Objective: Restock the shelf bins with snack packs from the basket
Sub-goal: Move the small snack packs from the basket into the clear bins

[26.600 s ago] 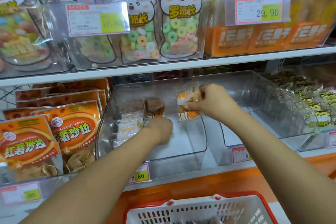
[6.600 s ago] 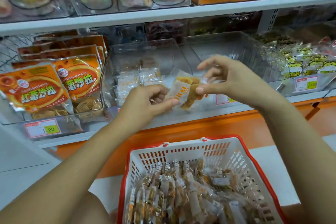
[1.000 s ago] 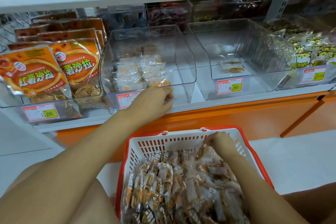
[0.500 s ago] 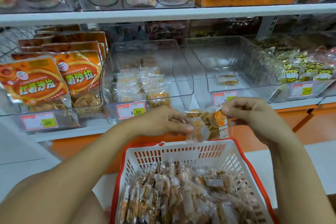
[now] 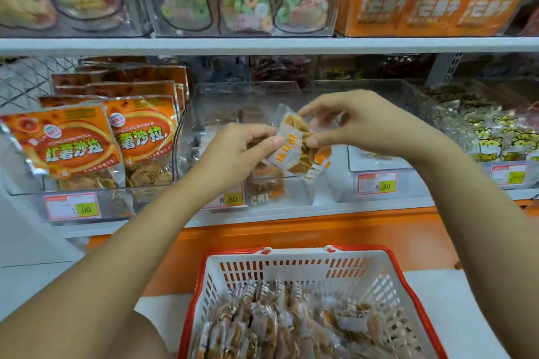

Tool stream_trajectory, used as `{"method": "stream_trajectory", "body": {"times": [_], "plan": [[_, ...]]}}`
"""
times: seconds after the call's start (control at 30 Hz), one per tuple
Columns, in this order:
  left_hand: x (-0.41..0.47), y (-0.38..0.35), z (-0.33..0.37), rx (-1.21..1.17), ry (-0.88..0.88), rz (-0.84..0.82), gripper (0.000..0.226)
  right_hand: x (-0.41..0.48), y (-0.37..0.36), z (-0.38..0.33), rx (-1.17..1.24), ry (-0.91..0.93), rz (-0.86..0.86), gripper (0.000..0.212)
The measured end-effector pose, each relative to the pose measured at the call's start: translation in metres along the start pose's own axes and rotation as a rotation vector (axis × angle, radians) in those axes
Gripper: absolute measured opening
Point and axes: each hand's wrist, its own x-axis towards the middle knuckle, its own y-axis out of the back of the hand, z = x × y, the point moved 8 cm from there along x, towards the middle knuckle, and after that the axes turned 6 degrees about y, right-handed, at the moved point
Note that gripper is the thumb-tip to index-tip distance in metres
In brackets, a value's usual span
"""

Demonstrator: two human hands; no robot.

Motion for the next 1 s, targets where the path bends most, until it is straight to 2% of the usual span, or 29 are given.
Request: {"method": "stream_trajectory", "body": {"times": [0.1, 0.2, 0.3, 0.37, 0.43, 0.53, 0.67, 0.77, 0.87, 1.0], "plan": [[0.01, 0.007, 0.001, 0.078, -0.056, 0.04, 0.011, 0.035, -0.011, -0.016, -0.102, 0.089, -0.19, 0.024], [0.02, 0.007, -0.006, 0.184, -0.042, 0.024, 0.012, 0.057, -0.016, -0.01, -0.154, 0.049, -0.276, 0.026], [0.03, 0.01, -0.03, 0.355, 0.058, -0.059, 0.048, 0.068, -0.014, 0.007, -0.188, -0.008, -0.246, 0.023], [0.036, 0.011, -0.054, 0.584, 0.122, -0.124, 0.058, 0.072, -0.016, 0.019, -0.191, -0.05, -0.227, 0.026], [0.041, 0.01, -0.073, 0.75, 0.158, -0.168, 0.053, 0.075, -0.021, 0.028, -0.183, -0.084, -0.234, 0.029], [0.047, 0.004, -0.085, 0.744, 0.191, -0.197, 0.043, 0.078, -0.034, 0.031, -0.12, -0.098, -0.293, 0.027], [0.05, -0.005, -0.085, 0.791, 0.146, -0.205, 0.023, 0.075, -0.068, 0.036, -0.066, -0.143, -0.497, 0.021], [0.051, -0.007, -0.084, 0.815, 0.107, -0.165, 0.012, 0.071, -0.094, 0.048, -0.069, -0.206, -0.624, 0.024], [0.051, -0.003, -0.082, 0.784, 0.11, -0.085, 0.012, 0.066, -0.111, 0.06, 0.036, -0.288, -0.69, 0.029], [0.049, 0.004, -0.08, 0.744, 0.135, 0.006, 0.011, 0.058, -0.117, 0.068, 0.204, -0.386, -0.707, 0.014]]}}
